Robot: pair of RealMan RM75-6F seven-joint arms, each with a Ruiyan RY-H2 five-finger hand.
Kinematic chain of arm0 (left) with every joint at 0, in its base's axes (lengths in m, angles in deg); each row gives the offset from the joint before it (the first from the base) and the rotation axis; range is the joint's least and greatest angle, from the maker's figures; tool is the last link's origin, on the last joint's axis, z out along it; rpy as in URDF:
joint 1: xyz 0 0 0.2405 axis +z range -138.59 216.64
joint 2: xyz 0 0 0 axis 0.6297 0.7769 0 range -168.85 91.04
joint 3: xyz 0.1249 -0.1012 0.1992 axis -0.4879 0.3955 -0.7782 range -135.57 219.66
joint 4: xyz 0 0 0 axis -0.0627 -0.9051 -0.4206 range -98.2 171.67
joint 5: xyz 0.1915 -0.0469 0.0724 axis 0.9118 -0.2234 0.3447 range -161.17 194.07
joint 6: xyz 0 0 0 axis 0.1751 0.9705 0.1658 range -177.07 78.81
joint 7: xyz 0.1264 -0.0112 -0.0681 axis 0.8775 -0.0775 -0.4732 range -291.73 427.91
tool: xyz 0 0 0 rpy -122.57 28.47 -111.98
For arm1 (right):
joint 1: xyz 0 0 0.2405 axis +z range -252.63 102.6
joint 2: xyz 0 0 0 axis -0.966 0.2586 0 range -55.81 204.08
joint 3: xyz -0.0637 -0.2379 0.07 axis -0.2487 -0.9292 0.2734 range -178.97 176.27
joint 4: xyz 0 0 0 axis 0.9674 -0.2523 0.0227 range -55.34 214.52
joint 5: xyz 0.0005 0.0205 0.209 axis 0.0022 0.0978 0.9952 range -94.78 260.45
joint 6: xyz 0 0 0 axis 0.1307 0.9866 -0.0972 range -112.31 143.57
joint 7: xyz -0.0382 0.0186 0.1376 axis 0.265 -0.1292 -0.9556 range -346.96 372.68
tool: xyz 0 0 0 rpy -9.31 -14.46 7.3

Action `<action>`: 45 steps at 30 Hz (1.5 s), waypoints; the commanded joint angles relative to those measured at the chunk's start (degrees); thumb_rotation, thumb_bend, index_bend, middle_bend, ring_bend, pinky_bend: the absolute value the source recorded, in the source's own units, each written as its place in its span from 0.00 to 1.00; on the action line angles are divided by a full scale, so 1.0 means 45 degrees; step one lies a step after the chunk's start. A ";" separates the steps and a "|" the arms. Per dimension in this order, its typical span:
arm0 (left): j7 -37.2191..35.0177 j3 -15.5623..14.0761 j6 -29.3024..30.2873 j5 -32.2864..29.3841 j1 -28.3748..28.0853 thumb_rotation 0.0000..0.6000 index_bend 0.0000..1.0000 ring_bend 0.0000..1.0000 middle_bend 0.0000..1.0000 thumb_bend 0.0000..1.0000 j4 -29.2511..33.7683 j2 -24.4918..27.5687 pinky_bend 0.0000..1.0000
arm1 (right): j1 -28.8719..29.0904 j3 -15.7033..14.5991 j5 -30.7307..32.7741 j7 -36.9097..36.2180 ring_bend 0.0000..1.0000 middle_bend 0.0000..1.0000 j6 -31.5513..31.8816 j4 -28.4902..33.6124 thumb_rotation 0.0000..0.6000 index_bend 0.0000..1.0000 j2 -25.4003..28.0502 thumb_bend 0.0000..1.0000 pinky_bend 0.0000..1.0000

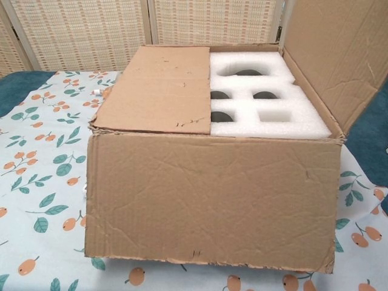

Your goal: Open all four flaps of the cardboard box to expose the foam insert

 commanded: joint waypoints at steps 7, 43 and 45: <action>0.0737 -0.0113 0.0286 0.0403 -0.0071 1.00 0.12 0.00 0.00 0.46 0.0143 -0.0276 0.00 | -0.2124 -0.1262 -0.1710 -0.1684 0.00 0.00 0.1105 -0.1162 0.26 0.54 0.0172 0.47 0.00; 0.1042 0.1007 -0.2988 0.3634 -0.4789 1.00 0.43 0.00 0.02 1.00 0.4546 0.1891 0.00 | -0.5615 -0.0256 -0.2619 -0.7407 0.00 0.00 0.7104 -0.7886 0.41 0.37 -0.5845 0.47 0.00; 0.1619 0.1212 -0.3613 0.3358 -0.5298 1.00 0.44 0.00 0.02 1.00 0.4717 0.1698 0.00 | -0.5781 -0.0287 -0.2765 -0.8257 0.00 0.00 0.7405 -0.8062 0.41 0.37 -0.5800 0.47 0.00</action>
